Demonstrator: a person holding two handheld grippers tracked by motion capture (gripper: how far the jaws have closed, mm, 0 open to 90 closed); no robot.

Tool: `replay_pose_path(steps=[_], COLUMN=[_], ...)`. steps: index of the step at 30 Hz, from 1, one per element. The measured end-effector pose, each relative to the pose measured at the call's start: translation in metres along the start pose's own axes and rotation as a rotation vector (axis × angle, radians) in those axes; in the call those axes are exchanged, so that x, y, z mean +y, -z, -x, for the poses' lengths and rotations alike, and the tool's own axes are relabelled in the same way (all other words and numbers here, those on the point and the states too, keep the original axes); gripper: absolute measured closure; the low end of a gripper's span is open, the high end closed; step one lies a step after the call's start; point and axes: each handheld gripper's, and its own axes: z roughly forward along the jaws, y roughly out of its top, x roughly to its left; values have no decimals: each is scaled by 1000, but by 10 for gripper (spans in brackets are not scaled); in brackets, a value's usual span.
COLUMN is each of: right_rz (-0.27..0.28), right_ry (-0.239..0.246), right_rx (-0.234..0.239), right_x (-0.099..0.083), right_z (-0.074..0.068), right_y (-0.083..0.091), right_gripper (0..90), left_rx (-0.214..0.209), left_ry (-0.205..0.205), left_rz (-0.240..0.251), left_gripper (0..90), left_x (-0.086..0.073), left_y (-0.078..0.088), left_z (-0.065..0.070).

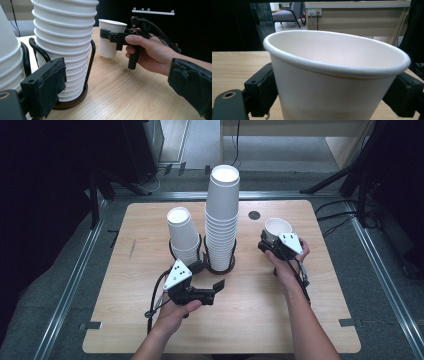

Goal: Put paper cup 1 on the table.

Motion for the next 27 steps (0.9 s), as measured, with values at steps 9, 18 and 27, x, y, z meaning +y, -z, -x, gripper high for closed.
replay_pose_path(steps=[9,18,27], right_rz=[-17,-34,-57], right_ry=[28,48,63], right_rx=[-12,-19,-18], right_x=[0,-4,-8], right_z=[-1,-3,-4], right_y=[-9,-14,-13], right_gripper=[111,109,106], left_rx=[0,7,8], left_ry=[-2,3,3], left_rz=[-2,1,2], left_gripper=[19,19,19], left_x=[0,0,0], left_y=[-1,0,0], left_z=[-1,-2,-2])
